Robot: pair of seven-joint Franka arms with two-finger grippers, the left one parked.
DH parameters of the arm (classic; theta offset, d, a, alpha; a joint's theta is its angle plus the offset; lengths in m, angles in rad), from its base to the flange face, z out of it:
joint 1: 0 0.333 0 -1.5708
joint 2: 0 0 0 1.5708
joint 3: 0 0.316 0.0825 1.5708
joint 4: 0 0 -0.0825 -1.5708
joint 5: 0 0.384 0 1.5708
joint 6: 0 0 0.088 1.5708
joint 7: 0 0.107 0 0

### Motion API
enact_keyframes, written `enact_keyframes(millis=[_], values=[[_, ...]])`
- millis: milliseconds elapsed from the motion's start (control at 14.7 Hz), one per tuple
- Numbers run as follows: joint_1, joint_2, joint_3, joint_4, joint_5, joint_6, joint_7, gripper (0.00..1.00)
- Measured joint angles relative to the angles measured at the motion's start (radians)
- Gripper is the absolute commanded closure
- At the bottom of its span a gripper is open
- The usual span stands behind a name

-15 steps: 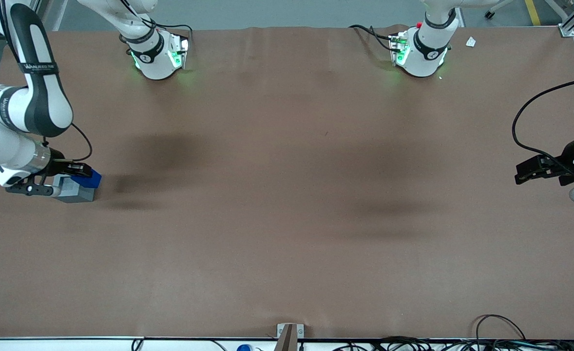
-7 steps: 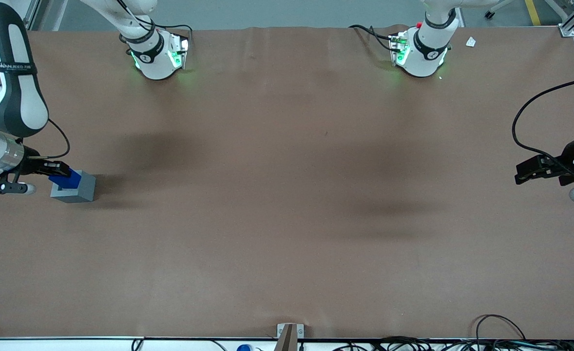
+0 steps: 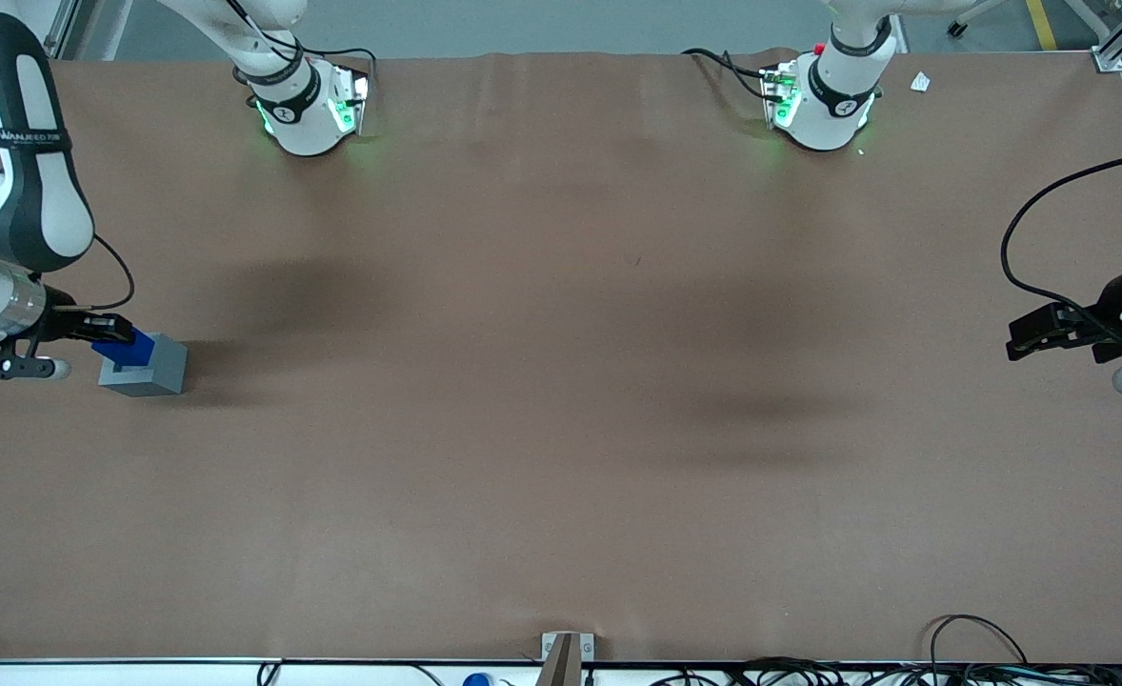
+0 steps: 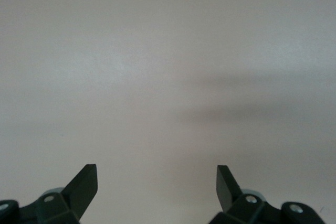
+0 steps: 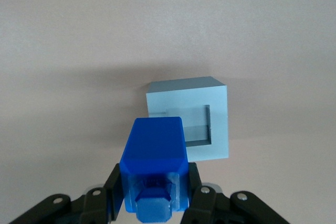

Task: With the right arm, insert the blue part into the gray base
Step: 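Align the blue block over the base opening and lower it in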

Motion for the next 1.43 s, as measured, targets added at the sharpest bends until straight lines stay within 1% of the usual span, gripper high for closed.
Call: enact_keyframes(millis=[612,1427], values=[[-0.040,0.055,0.000,0.045,-0.001,0.000,-0.057,0.88],[-0.052,0.073,0.000,0.046,-0.001,-0.004,-0.080,0.88]])
